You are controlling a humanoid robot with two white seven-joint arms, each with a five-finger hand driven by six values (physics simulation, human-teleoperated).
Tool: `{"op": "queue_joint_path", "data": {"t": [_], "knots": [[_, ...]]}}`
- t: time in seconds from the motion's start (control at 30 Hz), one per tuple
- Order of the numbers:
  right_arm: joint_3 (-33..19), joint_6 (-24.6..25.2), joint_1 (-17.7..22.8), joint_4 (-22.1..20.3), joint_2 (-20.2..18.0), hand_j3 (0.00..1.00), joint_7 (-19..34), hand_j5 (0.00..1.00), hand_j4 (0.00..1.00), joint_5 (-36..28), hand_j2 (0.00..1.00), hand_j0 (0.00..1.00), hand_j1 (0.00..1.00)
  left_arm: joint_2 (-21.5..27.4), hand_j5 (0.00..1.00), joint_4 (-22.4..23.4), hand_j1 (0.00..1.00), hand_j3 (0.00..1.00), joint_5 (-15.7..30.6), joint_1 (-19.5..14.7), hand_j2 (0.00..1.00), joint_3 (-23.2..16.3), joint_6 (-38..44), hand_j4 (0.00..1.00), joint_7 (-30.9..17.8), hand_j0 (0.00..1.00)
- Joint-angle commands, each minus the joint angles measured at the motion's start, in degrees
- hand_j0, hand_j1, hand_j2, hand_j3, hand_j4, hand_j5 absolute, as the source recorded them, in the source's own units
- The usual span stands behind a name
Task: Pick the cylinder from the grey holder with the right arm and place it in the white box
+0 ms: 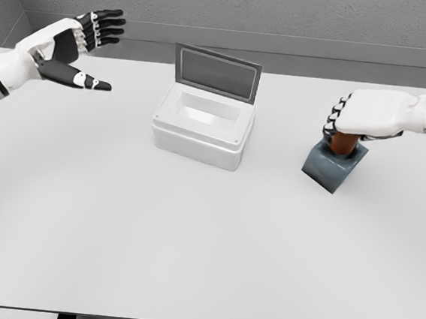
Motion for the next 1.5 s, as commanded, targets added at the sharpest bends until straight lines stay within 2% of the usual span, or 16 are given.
{"op": "queue_joint_path", "data": {"t": [0.0, 0.17, 0.43, 0.53, 0.7, 1.13, 1.27, 1.47], "knots": [[-0.08, 0.12, 0.00, -0.06, -0.22, 0.56, -0.02, 0.56, 0.56, -0.21, 0.56, 0.56, 0.56, -1.06, 1.00, 2.54, 1.00, 1.00, 0.28, -0.18, 1.00, -0.04, 0.00, 1.00, 0.00, 1.00], [-0.17, 0.12, -0.79, -0.94, -0.75, 0.56, -0.02, 0.56, 0.56, -0.21, 0.56, 0.56, 0.56, -3.08, 1.00, 6.24, 1.00, 1.00, 0.28, -1.76, 1.00, -0.05, 0.00, 1.00, 0.00, 1.00], [-0.43, 0.12, -1.23, -1.38, -1.10, 0.53, -0.02, 0.53, 0.53, -0.21, 0.53, 0.53, 0.53, -3.26, 1.00, 6.76, 1.00, 1.00, 0.28, -2.64, 1.00, -0.48, 0.09, 1.00, 0.00, 1.00], [-0.61, 0.12, -1.85, -3.75, -1.01, 0.53, -0.02, 0.53, 0.53, -0.21, 0.53, 0.53, 0.53, -3.17, 1.00, 7.03, 1.00, 1.00, 0.28, -2.90, 1.00, -0.57, 0.09, 1.00, 0.00, 1.00], [-0.61, 0.12, -2.90, -3.75, -0.04, 0.53, -0.02, 0.53, 0.53, -0.21, 0.53, 0.53, 0.53, -3.88, 1.00, 7.20, 1.00, 1.00, 0.19, -2.99, 1.00, -0.57, 0.09, 1.00, 0.00, 1.00], [-0.52, 0.12, -4.92, -3.23, 7.16, 0.50, -0.02, 0.50, 0.50, 1.11, 0.50, 0.50, 0.50, -5.72, 1.00, 7.91, 1.00, 1.00, -0.24, -3.52, 1.00, -0.57, 0.09, 1.00, 0.00, 1.00], [-0.35, 0.12, -5.89, -0.77, 9.62, 0.50, -0.02, 0.50, 0.50, 1.29, 0.50, 0.50, 0.50, -5.72, 1.00, 7.99, 1.00, 1.00, -0.33, -3.52, 1.00, -0.57, 0.09, 1.00, 0.00, 1.00], [-0.08, 0.12, -6.24, -0.68, 12.44, 0.50, -0.02, 0.50, 0.50, 1.64, 0.50, 0.50, 0.50, -6.86, 1.00, 9.31, 1.00, 1.00, -1.12, -4.31, 1.00, -0.57, 0.09, 1.00, 0.00, 1.00]]}}
